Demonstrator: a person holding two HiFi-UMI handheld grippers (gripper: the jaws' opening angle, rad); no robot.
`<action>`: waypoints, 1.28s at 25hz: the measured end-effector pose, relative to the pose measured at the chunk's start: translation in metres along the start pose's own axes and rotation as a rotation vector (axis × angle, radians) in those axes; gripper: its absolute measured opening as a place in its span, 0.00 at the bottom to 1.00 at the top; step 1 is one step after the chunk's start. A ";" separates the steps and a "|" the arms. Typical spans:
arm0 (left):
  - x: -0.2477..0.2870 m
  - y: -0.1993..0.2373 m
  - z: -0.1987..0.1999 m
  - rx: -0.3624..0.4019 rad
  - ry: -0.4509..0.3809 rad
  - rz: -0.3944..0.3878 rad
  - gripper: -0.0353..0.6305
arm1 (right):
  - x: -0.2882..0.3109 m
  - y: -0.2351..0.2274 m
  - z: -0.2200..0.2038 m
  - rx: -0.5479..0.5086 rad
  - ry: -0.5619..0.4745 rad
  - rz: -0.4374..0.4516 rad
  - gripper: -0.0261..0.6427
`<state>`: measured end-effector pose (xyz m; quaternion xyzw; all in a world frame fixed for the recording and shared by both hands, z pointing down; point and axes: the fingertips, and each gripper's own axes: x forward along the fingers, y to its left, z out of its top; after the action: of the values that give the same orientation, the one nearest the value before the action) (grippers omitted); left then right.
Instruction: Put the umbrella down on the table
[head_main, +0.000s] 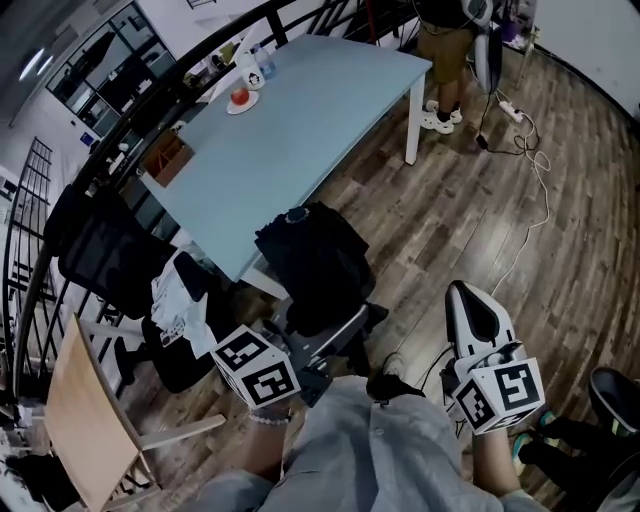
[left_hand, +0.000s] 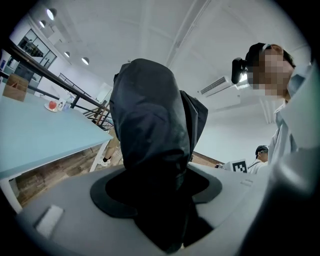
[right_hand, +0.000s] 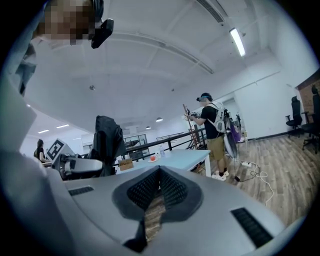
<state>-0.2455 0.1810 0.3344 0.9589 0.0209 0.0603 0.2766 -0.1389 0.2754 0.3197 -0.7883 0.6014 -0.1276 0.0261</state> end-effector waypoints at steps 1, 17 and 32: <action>0.007 -0.001 0.001 0.007 -0.003 0.002 0.46 | 0.002 -0.006 0.002 -0.002 -0.002 0.006 0.04; 0.052 -0.012 0.019 0.048 -0.060 0.011 0.46 | 0.006 -0.058 0.018 -0.024 -0.022 0.019 0.04; 0.115 0.018 0.029 0.034 -0.024 -0.052 0.46 | 0.037 -0.107 0.015 -0.028 -0.004 -0.064 0.04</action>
<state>-0.1276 0.1584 0.3315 0.9633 0.0433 0.0411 0.2618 -0.0256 0.2675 0.3321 -0.8077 0.5775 -0.1183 0.0122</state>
